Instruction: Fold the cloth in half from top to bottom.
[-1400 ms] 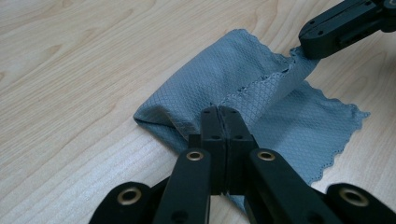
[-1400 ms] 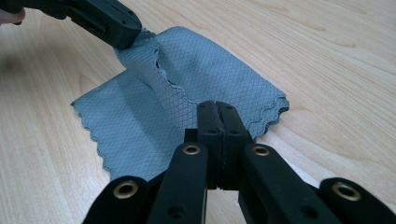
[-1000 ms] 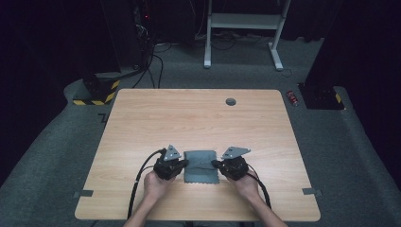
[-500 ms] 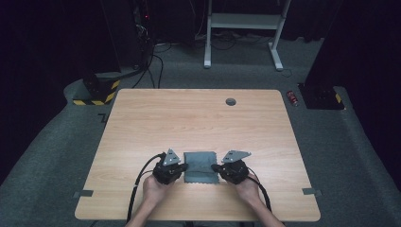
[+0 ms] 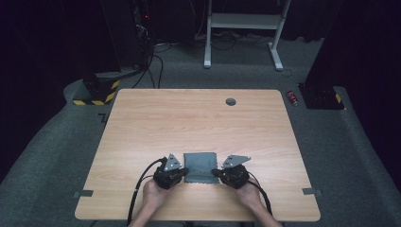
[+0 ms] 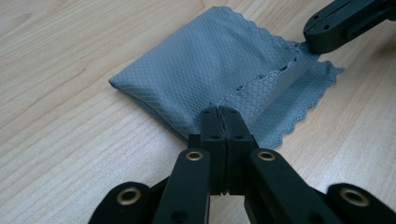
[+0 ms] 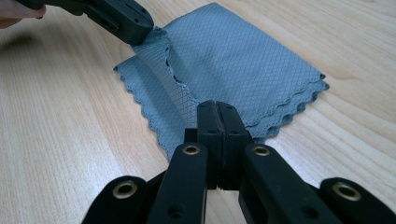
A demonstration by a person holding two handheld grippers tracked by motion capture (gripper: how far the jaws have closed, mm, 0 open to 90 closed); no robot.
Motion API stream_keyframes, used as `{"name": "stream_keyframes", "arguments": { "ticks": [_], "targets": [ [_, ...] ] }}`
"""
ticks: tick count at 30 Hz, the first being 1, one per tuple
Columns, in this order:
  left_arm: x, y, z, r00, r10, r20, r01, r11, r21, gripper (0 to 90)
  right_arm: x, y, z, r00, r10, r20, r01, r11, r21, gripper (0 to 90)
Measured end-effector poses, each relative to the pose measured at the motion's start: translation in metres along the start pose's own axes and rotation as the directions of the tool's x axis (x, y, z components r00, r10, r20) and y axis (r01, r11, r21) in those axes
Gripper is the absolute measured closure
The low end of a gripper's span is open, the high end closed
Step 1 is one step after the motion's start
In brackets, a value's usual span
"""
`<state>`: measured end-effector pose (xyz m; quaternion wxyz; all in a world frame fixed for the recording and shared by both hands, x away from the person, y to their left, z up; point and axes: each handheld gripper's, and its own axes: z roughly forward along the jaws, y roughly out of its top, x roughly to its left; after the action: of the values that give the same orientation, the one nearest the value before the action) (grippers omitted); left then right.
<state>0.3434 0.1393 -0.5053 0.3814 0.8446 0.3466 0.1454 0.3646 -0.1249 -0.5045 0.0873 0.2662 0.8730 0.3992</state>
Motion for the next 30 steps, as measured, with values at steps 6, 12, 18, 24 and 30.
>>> {"name": "stream_keyframes", "arguments": {
  "ticks": [6,12,18,24,30],
  "targets": [
    [-0.002,-0.004,0.002,1.0000,-0.001,0.002,0.001,1.0000,0.007,88.6,0.002,-0.004,0.002,0.9999,-0.005,-0.009,0.005,1.000,0.011,89.3],
    [-0.003,-0.008,0.000,0.9999,-0.010,0.007,0.010,0.9999,0.010,87.2,0.003,-0.007,0.005,0.9998,-0.005,-0.017,0.006,1.000,0.020,88.6],
    [-0.002,-0.009,-0.008,0.9995,-0.024,0.021,0.024,0.9996,-0.016,81.1,0.002,-0.007,0.002,0.9989,0.026,-0.040,-0.025,1.000,0.011,81.7],
    [0.003,-0.002,-0.021,0.9976,-0.061,0.032,0.063,0.9953,-0.074,77.3,0.003,-0.001,-0.005,0.9983,0.037,-0.045,-0.039,0.999,-0.029,80.2],
    [0.006,0.008,-0.016,0.9964,-0.077,0.034,0.080,0.9943,-0.071,75.2,0.001,0.005,-0.001,0.9982,0.054,-0.028,-0.055,0.998,-0.035,80.5]
  ]
}}
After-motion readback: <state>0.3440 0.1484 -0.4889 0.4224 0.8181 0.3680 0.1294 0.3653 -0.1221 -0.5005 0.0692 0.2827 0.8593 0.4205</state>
